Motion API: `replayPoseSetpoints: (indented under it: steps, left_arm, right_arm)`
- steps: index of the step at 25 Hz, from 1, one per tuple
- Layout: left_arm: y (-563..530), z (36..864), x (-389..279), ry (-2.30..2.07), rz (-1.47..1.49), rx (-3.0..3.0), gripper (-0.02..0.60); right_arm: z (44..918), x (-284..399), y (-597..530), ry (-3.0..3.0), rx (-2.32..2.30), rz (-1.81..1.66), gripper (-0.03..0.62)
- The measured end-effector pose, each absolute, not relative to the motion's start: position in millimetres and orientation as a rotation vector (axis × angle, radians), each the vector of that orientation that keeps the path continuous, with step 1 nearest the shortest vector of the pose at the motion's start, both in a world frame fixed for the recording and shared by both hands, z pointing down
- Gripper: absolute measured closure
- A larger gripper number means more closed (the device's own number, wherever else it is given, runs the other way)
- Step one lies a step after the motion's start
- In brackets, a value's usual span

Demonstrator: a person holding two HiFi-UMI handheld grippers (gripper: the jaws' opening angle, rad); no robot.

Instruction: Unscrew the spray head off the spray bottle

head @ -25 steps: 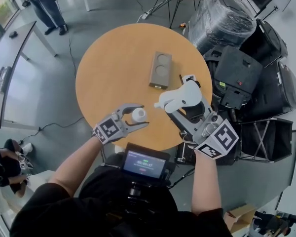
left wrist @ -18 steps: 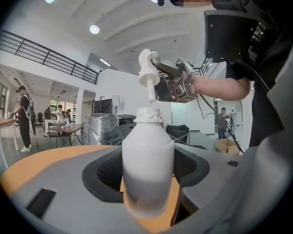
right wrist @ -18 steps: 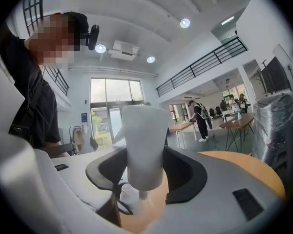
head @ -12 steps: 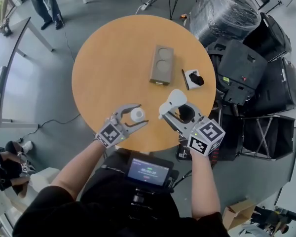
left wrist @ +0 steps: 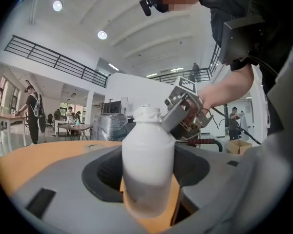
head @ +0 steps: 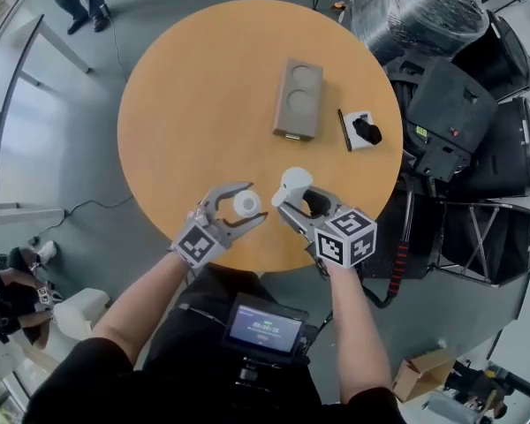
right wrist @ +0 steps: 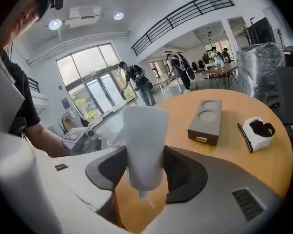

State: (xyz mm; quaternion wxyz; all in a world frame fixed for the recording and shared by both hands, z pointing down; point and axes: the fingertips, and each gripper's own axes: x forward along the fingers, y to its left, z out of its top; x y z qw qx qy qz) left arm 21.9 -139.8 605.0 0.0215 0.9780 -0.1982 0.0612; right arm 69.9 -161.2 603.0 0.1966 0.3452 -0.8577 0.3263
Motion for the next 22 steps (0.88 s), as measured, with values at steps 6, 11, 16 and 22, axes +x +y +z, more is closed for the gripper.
replayPoseSetpoints:
  steps: [6,11,16,22]
  left_arm:
    - [-159.0,652.5,30.3,-0.63,0.227,3.031,0.275]
    - [-163.6,688.5,30.3,-0.636,0.274,3.022,0.273]
    - [-161.7,718.8,34.7,-0.652,0.282,3.003,0.273]
    - [-161.7,746.5,33.8,-0.648,0.293,3.007,0.273]
  right_arm:
    - [697.4,71.0,-168.3,-2.235,0.92,0.978,0.349]
    - [753.8,69.5,-162.8,-2.081,0.83,0.988,0.349]
    - [791.7,72.9,-156.0,-1.978,0.755,0.966,0.349]
    - [814.1,69.8,-152.0,-1.932,0.723,0.952,0.349]
